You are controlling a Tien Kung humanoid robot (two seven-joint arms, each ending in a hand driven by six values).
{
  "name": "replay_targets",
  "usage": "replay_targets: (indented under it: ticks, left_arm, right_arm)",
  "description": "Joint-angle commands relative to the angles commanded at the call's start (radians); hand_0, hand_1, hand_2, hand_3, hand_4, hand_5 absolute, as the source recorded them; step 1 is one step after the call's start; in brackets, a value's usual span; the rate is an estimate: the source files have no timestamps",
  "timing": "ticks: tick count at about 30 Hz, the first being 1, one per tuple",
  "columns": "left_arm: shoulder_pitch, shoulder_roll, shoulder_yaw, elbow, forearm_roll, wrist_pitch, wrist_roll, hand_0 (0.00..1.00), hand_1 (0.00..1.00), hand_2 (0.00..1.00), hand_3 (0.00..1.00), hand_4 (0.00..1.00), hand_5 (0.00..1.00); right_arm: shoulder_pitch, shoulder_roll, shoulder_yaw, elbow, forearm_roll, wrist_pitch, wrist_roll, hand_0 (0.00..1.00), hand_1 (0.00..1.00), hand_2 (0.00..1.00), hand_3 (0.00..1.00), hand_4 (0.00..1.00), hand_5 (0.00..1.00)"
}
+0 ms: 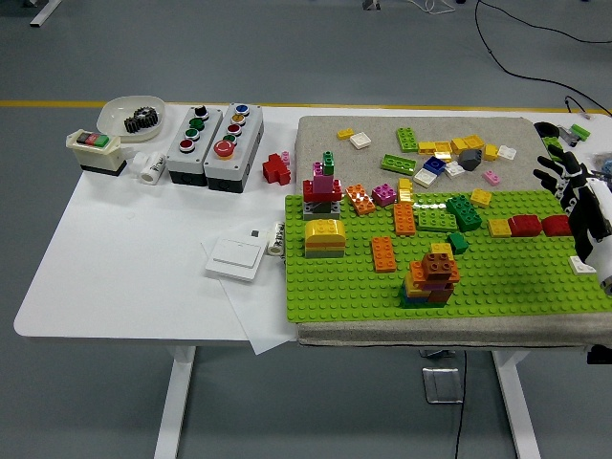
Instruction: Pick up the brick,pile it on top of brick,press brick,pick up the brick,pile it on top of brick,press brick
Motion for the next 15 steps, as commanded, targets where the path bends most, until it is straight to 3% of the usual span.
replay_targets:
  ticks: [15]
  left_arm:
    - [-0.005,-0.001,0.008,0.0,-0.014,0.002,-0.006,0.79,0.779,0.788,0.593,0.655,0.677]
  right_arm:
    - [0.001,-0.003,0.006,-0.002,0.025,0.004,-0.012,0.955,0.846,0.874,0.912,0.998,0.998]
